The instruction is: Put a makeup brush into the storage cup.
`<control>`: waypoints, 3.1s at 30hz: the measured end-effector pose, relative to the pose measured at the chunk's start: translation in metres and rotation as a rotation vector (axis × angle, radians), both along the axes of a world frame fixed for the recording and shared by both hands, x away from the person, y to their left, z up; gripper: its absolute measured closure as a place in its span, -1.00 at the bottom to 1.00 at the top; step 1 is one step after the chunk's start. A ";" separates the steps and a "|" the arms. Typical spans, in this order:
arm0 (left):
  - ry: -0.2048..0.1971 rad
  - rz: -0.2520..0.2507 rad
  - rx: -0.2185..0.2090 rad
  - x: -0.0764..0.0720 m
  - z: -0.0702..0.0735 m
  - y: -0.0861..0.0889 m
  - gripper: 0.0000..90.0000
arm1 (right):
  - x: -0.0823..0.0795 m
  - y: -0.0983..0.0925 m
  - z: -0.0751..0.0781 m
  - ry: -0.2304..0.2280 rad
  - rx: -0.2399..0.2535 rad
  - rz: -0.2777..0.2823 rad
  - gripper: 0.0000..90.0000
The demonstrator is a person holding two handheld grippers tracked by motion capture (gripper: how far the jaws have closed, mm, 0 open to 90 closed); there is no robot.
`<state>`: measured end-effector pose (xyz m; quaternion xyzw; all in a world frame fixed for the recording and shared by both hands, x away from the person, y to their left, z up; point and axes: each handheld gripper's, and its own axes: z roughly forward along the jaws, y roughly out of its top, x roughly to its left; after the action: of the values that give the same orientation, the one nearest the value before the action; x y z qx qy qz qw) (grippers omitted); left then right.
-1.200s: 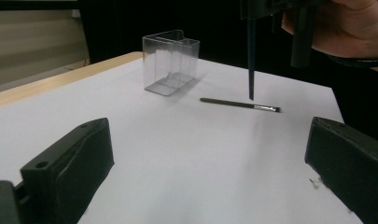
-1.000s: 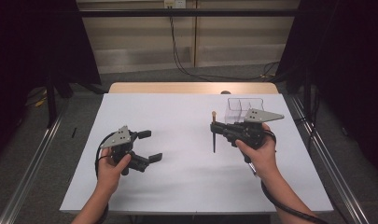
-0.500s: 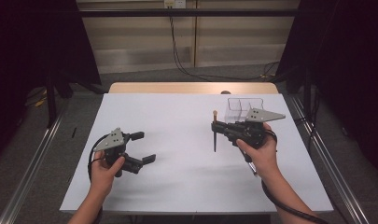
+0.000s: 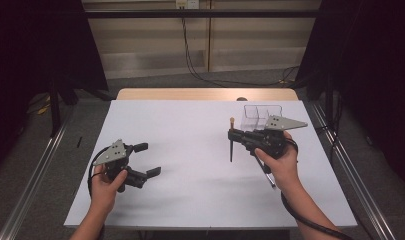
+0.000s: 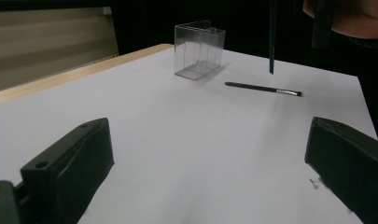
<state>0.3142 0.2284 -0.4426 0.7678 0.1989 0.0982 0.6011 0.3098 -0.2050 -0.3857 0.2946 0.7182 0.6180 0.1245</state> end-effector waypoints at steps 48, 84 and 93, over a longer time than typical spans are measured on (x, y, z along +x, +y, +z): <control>0.003 0.054 -0.024 -0.013 -0.009 0.028 -0.98 | 0.036 -0.020 0.023 -0.024 0.011 -0.100 0.87; 0.005 0.046 -0.015 -0.013 -0.011 0.029 -0.98 | 0.077 -0.036 0.054 -0.081 0.025 -0.223 0.87; 0.006 0.043 -0.014 -0.013 -0.011 0.029 -0.98 | 0.087 -0.039 0.053 -0.089 0.028 -0.255 0.87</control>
<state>0.3013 0.2572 -0.4536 0.7595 0.2177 0.1075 0.6035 0.3964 -0.2443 -0.3329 0.3574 0.6600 0.6196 0.2298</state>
